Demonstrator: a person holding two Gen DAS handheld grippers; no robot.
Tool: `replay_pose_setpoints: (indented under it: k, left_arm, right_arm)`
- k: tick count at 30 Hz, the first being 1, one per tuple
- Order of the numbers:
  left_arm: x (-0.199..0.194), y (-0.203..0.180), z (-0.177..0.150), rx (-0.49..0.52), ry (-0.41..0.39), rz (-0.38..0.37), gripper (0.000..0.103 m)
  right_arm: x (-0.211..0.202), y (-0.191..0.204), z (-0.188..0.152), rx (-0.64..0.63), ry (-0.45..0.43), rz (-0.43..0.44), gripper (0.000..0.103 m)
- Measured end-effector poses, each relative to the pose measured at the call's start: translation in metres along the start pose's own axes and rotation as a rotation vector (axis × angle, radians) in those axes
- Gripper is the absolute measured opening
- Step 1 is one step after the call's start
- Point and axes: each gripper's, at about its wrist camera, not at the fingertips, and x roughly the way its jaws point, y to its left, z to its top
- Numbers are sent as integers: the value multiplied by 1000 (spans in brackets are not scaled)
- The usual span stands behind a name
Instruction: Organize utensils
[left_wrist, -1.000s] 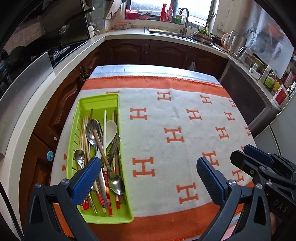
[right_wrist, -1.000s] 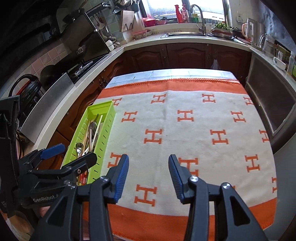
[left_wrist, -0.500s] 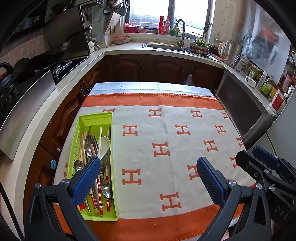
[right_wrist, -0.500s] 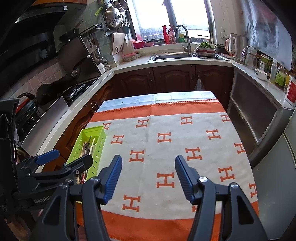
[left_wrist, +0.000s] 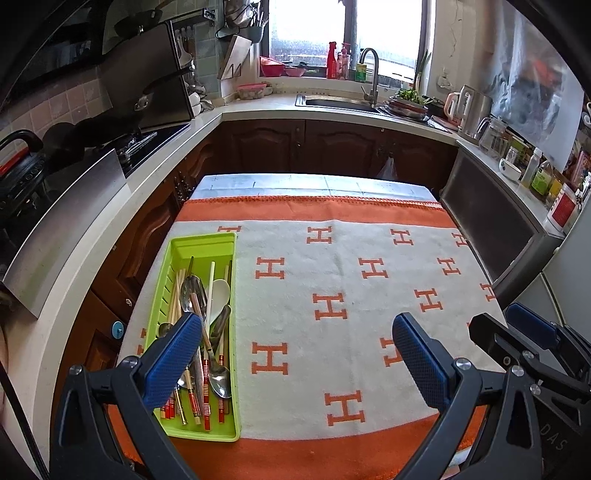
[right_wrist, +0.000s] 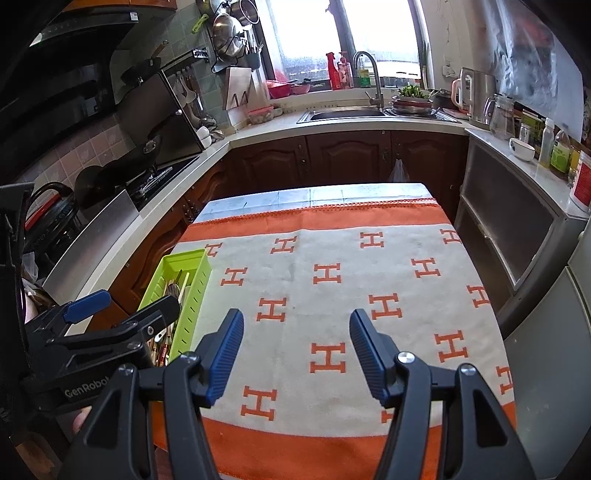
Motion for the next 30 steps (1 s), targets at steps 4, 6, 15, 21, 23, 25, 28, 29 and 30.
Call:
replay_pose_setpoints:
  k: [4,6,15,21,23,25,28,29,30]
  left_arm:
    - [0,1,-1,-3,4,-2,102]
    - [-1,1,-1,-5,7,-2,102]
    - [-1,3,-2,-11,13,-2,102]
    - [-2,3,-3,-14,15,-4,102]
    - [-1,3,-3,-13,16,-3,102]
    - [-1,4,-3,-14,17,-5,102]
    - [-1,3,-3,-15,18,-4,102]
    - [-1,3,-4,-15,20,-5,102]
    - [-1,3,-6,-16,22,-5,102]
  right_arm:
    - [0,0,0,1,0,2,60]
    - [0,0,0,1,1,1,60]
    - [0,2,-1,3,4,5,60]
    - [0,3,-2,5,6,8,60]
    - [0,3,-2,4,6,7,60]
    - [0,2,-2,5,7,8,60]
    - [0,2,-2,5,7,7,60]
    - [0,2,-2,5,7,7,60]
    - [0,3,-3,5,8,7,60]
